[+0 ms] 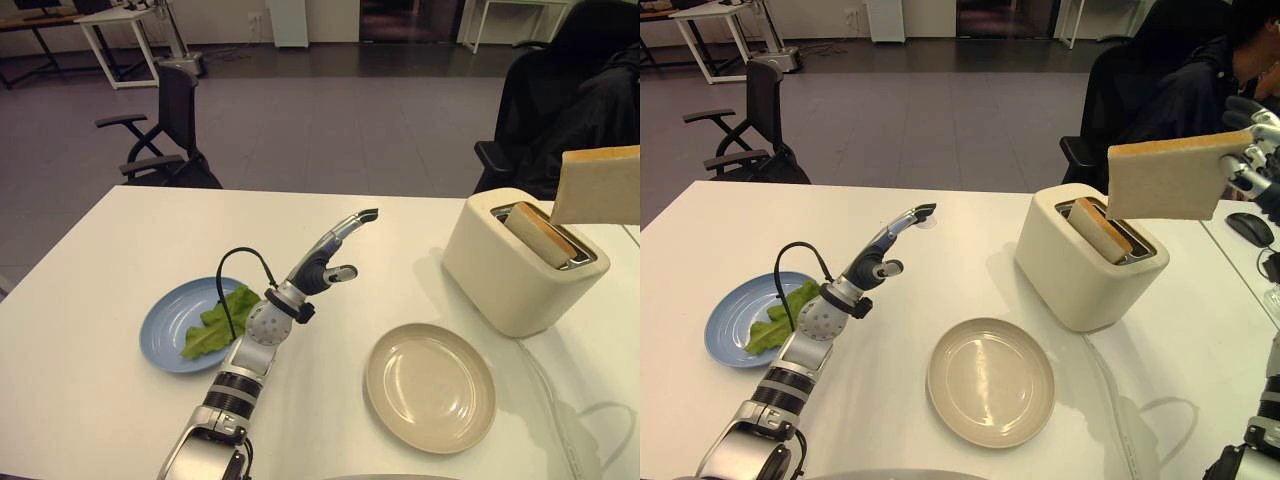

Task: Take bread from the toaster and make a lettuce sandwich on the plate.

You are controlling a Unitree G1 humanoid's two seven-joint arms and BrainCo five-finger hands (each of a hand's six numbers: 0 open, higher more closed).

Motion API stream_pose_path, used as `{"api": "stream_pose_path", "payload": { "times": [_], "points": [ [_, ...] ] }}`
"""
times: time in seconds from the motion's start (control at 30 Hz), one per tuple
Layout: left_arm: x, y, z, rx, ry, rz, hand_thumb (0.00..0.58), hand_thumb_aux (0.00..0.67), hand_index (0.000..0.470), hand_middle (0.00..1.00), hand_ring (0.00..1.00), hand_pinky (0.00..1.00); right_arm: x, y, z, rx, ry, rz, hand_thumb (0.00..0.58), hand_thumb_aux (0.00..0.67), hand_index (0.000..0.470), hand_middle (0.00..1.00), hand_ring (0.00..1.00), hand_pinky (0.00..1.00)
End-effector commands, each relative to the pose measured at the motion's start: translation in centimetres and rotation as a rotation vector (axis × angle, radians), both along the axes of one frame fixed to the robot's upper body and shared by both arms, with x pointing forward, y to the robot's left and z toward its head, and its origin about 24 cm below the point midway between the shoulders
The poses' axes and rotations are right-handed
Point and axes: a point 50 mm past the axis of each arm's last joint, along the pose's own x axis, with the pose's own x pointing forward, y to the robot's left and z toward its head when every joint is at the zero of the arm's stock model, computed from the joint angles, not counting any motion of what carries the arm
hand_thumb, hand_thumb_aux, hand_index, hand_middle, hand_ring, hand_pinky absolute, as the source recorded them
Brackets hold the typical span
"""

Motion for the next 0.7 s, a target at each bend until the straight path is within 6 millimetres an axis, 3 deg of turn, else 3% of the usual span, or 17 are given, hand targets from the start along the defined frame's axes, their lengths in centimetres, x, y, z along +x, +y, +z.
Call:
{"api": "stream_pose_path", "payload": {
  "times": [0.03, 0.17, 0.37, 0.53, 0.7],
  "points": [
    [0.5, 0.8, 0.5, 0.040, -0.025, 0.021, 0.000, 0.000, 0.000, 0.00, 0.00, 0.00, -0.2, 1.4, 1.3, -0.010, 0.023, 0.224, 0.580, 0.670, 0.470, 0.00, 0.00, 0.00],
    [0.4, 3.8, 1.0, 0.104, -0.065, 0.118, 0.000, 0.000, 0.000, 0.00, 0.00, 0.00, 0.2, 4.9, -0.7, -0.149, 0.180, 0.586, 0.580, 0.670, 0.470, 0.00, 0.00, 0.00],
    [-1.0, 12.7, 1.0, 0.485, -0.104, 0.410, 0.000, 0.000, 0.000, 0.00, 0.00, 0.00, 1.3, 11.7, -5.9, -0.528, 0.468, 0.990, 0.580, 0.670, 0.470, 0.00, 0.00, 0.00],
    [-2.9, 19.6, -0.8, 0.860, 0.049, 0.612, 0.000, 0.000, 0.000, 0.00, 0.00, 0.00, 2.5, 15.2, -9.6, -0.715, 0.636, 1.120, 0.580, 0.670, 0.470, 0.00, 0.00, 0.00],
    [-4.7, 21.5, -2.4, 1.022, 0.213, 0.634, 0.000, 0.000, 0.000, 0.00, 0.00, 0.00, 3.8, 16.7, -11.3, -0.814, 0.684, 1.096, 0.580, 0.670, 0.470, 0.00, 0.00, 0.00]
  ]
}}
